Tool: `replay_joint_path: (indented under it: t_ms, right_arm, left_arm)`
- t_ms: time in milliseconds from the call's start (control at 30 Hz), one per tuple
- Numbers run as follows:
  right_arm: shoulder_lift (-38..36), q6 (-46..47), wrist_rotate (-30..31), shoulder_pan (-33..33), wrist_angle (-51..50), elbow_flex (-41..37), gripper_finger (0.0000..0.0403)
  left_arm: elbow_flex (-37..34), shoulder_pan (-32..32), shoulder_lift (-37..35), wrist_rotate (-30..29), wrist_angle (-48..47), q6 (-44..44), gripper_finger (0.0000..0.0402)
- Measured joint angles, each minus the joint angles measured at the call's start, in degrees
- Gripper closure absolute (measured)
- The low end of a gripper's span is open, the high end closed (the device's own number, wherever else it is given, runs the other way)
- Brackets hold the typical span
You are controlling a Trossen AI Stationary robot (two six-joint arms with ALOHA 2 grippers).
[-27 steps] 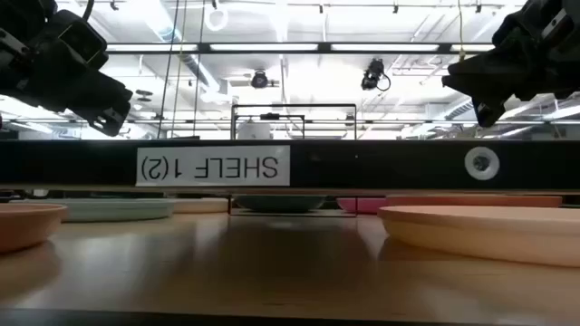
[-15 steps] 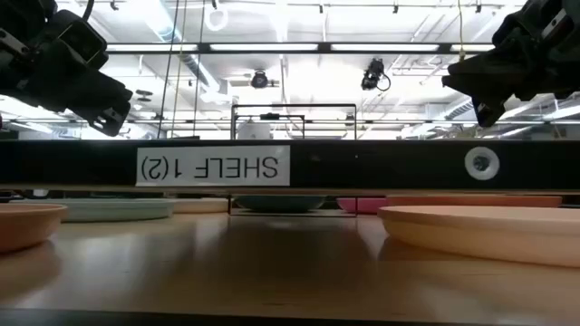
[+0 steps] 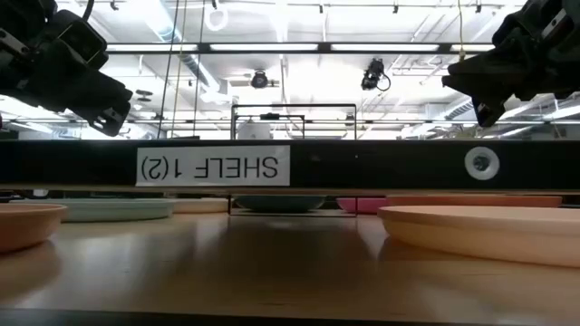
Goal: Place and stack plates onto a shelf
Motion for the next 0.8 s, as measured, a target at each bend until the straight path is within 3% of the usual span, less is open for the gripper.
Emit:
replay_joint_path:
  t_ms: [633,800]
  right_arm:
    - [0.00,0.00,0.00,0.00,-0.01,-0.02,0.0309]
    - [0.00,0.00,0.00,0.00,0.00,-0.01,0.0309]
  left_arm:
    - [0.01,-0.01,0.02,-0.01,0.17,0.02,0.0344]
    - [-0.01,0.05,-0.01,-2.25,8.01,2.46,0.0344]
